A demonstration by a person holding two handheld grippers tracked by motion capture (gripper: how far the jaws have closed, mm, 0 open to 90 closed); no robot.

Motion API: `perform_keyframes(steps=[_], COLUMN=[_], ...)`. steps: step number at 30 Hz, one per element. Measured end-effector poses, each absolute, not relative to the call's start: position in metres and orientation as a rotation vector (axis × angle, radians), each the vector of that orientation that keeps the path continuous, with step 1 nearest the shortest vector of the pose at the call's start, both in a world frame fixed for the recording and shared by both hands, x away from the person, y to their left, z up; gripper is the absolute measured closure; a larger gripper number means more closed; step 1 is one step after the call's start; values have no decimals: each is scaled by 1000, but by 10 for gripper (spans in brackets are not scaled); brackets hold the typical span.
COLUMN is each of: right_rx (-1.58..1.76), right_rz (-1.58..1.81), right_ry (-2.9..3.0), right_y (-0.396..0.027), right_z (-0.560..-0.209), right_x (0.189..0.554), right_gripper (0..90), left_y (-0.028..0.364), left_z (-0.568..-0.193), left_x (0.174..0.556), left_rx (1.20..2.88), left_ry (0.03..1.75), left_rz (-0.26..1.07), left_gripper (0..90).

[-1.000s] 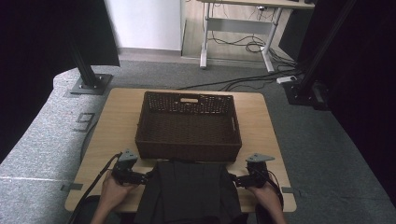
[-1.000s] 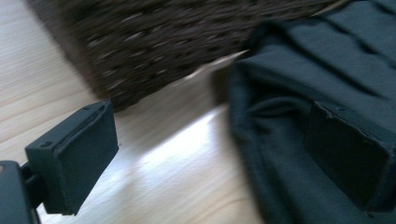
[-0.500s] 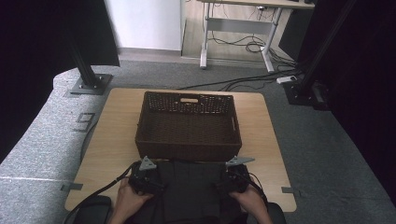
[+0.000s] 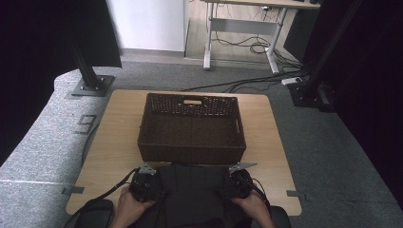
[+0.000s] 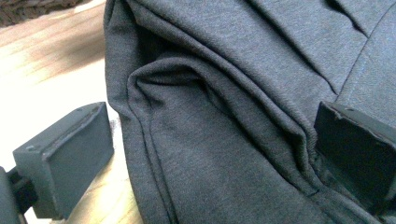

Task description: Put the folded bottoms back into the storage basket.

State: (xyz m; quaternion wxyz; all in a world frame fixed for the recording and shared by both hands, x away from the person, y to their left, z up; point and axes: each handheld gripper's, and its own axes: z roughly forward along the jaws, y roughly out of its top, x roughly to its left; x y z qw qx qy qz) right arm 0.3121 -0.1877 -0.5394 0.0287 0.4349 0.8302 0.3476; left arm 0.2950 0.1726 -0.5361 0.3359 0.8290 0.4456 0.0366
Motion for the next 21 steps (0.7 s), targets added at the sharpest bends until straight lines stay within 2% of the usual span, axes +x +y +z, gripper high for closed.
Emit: perform_keyframes(steps=[2,3,5,7,10,17,21], right_rx=[1338,1342,1328,1313,1277,1306,1297], right_rz=[1113,1146,1137,1180,1148,1349,1436], right_ry=[2611,2641,2664,2725,2768,2882,2909], right_y=[-187,-186,-183,-179,-173,-168,-157], right_z=[-537,-536,-535,-535,-533,-541,-546], right_x=[312,312,312,313,314,323,324], right_gripper=[111,134,139,183,228,379,403], left_y=[171,170,165,161,159,152,144], left_z=[-536,-536,-536,-535,-532,-534,-534], left_x=[294,292,289,289,291,296,297], left_rx=[2161,2169,2196,2214,2241,2178,2206], left_ry=[1143,1130,1100,1092,1074,981,943], left_rz=[65,57,69,61,40,-109,-92], left_gripper=[0,0,0,2,43,300,324])
